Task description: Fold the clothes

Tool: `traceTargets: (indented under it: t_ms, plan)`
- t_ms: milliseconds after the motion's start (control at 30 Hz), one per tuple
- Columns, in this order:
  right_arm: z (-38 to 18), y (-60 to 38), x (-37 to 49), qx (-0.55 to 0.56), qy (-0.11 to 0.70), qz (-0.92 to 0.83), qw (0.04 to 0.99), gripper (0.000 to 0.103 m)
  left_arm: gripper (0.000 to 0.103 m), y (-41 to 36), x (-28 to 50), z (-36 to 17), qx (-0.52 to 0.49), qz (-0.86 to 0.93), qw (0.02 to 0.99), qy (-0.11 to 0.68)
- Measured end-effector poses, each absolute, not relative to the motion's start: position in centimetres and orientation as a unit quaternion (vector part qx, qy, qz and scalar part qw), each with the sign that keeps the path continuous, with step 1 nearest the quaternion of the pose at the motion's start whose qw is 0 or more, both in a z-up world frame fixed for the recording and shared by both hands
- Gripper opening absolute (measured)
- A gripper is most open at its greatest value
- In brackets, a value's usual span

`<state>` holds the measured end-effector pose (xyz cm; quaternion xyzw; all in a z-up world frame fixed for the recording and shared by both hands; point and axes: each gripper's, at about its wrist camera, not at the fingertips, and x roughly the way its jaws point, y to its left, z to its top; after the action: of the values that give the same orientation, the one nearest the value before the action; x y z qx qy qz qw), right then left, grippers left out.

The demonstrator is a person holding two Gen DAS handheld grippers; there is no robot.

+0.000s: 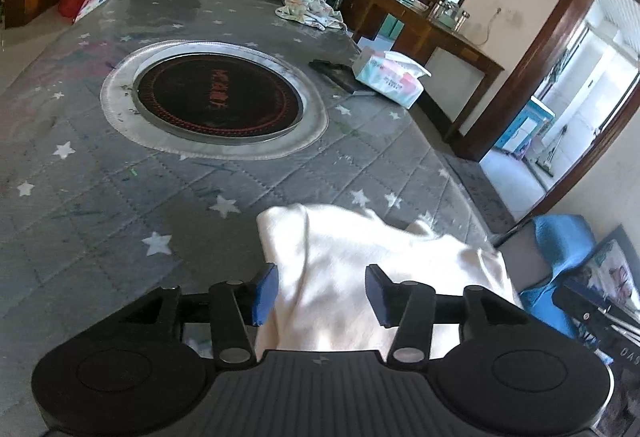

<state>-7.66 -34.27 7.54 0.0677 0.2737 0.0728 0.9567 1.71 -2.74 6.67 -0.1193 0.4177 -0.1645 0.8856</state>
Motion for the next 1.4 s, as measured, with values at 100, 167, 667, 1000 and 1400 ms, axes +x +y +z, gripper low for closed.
traceTargets:
  t_ms: [100,167,667,1000,1400]
  plan:
    - [7.1,-33.6,-7.7,0.066,0.281,0.080,0.954,0.062,0.056,-2.5,0.9,6.3,-0.107,-0.161,0.887,0.420]
    - [6.7,-33.2,-7.8,0.064,0.286,0.084,0.952,0.067,0.057,-2.2,0.4,6.0,-0.101,-0.158,0.887,0.422]
    - [3.5,-30.1,-8.6,0.033,0.330,0.105,0.938,0.083,0.060,-1.4,-2.8,3.1,-0.053,-0.142,0.888,0.434]
    - [1.8,-29.3,-9.2,-0.001,0.360,0.106,0.927,0.089,0.066,-1.7,-4.0,2.8,0.000,-0.131,0.897,0.421]
    - [2.0,-28.9,-10.2,-0.062,0.367,0.113,0.921,0.089,0.066,-2.0,-4.5,2.9,0.022,-0.129,0.898,0.421]
